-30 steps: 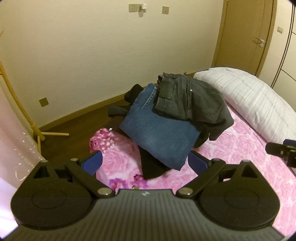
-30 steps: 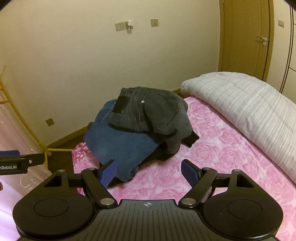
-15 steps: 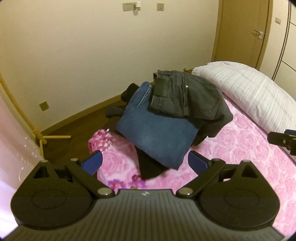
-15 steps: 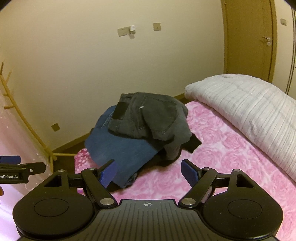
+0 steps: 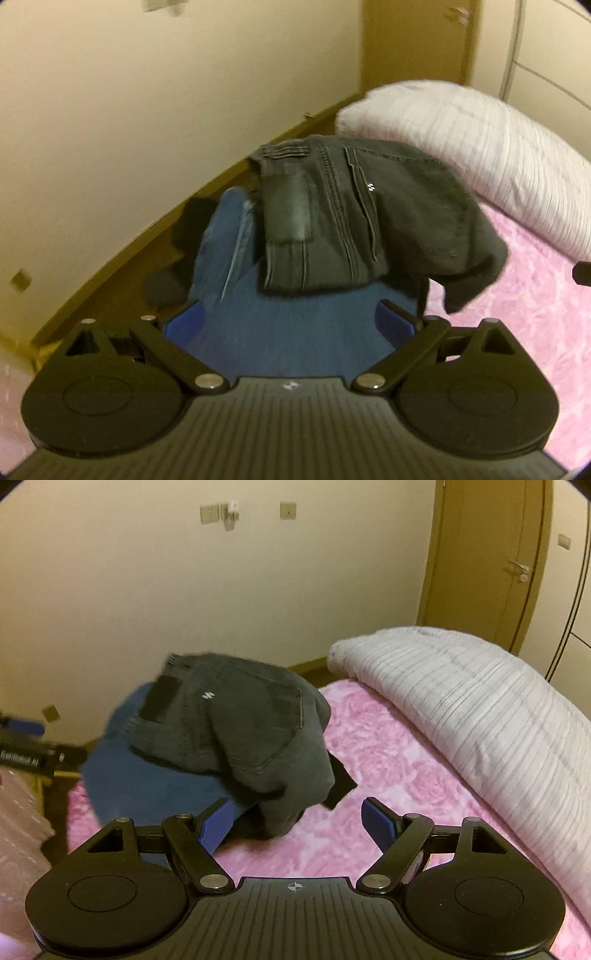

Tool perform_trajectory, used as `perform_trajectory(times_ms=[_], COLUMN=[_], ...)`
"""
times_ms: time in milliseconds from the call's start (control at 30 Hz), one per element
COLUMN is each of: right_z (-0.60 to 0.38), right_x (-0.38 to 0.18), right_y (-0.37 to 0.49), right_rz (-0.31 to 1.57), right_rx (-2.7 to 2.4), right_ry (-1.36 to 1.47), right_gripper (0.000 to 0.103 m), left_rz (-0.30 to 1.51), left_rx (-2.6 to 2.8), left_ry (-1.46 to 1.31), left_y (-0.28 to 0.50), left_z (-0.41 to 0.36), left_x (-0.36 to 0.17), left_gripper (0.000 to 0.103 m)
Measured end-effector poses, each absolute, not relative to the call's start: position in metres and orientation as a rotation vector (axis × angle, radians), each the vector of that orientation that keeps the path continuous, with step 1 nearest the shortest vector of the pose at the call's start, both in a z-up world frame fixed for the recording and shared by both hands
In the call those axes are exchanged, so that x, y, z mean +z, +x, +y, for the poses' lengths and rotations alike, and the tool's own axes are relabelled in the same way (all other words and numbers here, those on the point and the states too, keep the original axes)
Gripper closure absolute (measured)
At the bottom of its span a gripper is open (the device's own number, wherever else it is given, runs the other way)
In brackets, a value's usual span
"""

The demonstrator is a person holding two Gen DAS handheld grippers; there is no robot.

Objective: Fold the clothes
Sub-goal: 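Grasp the dark grey jeans waistband with both grippers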

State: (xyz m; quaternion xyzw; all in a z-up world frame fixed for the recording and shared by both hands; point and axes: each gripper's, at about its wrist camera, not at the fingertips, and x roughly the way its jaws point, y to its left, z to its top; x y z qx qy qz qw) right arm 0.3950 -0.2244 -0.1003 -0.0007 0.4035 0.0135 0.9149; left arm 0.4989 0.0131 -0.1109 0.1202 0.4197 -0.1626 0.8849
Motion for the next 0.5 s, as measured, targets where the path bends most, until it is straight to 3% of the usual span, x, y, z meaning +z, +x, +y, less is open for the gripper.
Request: perform_trajectory(times_ms=[400, 500], right_z=[-0.232, -0.234], right_x=[-0.177, -0.190], right_y=[0.512, 0.533], right_rz=[0.945, 0.966], right_rx=[0.074, 0.089], right_ry=[-0.110, -0.094], right_gripper=[0.023, 0.023], left_rz=[0.875, 0.864], left_rx=[-0.449, -0.463], left_ry=[0.398, 0.421], left_y=[0.594, 0.598], left_z=[-0.024, -0.027], left_x=[-0.168, -0.176], left_gripper=[0.010, 0.023])
